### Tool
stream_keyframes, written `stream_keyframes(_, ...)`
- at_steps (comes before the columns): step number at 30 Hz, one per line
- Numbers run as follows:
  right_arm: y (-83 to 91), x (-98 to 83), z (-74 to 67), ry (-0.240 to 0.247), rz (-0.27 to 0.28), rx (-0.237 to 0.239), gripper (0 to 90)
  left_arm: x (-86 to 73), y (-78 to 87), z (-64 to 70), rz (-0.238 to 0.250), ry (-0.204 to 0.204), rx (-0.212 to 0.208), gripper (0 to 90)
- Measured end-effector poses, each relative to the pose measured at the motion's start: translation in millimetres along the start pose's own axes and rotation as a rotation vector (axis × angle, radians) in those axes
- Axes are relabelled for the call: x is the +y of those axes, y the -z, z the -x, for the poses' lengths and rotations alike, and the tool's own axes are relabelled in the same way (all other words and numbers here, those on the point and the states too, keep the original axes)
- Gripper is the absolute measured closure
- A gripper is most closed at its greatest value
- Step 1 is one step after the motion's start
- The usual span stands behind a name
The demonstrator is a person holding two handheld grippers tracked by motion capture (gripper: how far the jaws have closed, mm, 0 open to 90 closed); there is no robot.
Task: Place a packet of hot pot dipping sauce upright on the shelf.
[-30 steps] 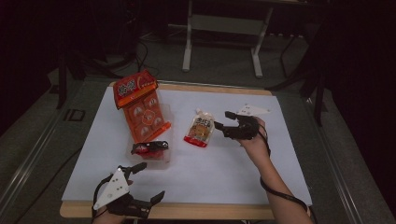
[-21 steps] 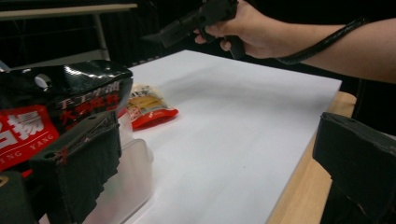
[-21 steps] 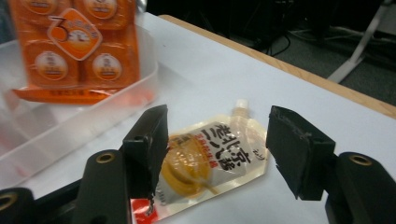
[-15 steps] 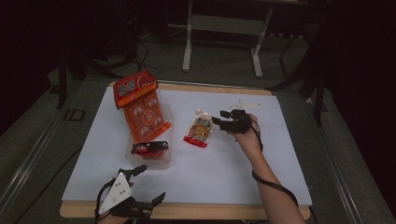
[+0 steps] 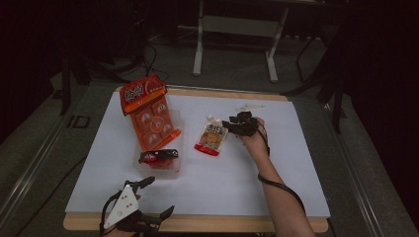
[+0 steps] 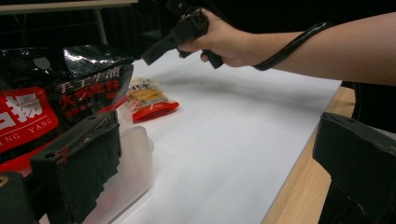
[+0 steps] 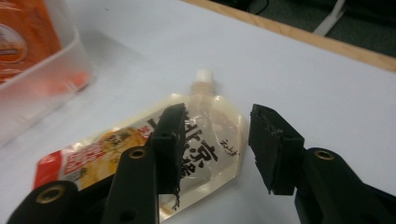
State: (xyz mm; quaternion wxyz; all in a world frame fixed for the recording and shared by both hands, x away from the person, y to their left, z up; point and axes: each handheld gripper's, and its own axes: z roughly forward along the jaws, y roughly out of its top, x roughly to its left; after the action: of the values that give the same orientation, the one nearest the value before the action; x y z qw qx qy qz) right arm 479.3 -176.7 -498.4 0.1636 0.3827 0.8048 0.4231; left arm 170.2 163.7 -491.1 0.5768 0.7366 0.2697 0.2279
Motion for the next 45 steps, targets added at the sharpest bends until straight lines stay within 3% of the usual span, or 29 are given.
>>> stream_keyframes(16,-34.6,-10.3,9.8,-0.011,-0.106,-0.07,60.2,-3.7,7.6,5.0,-0.022,-0.012,0.022,1.7)
stream_keyframes(25,-43.0,-11.7,4.2,0.017,-0.148,-0.065,67.8,-5.3,4.7,5.6,-0.044,-0.018,0.012,1.7)
stream_keyframes(31,-45.4,-9.8,-3.0,0.06,-0.168,-0.051,86.0,-5.5,4.5,5.8,-0.034,0.0,0.0,1.7)
stream_keyframes(36,-43.7,-6.3,-4.8,0.028,-0.184,-0.057,89.1,-5.9,3.1,5.9,-0.023,0.003,0.005,1.7)
stream_keyframes(45,-24.4,1.6,-10.5,0.048,-0.138,-0.049,89.6,-6.1,1.6,5.0,0.007,0.016,-0.014,1.8)
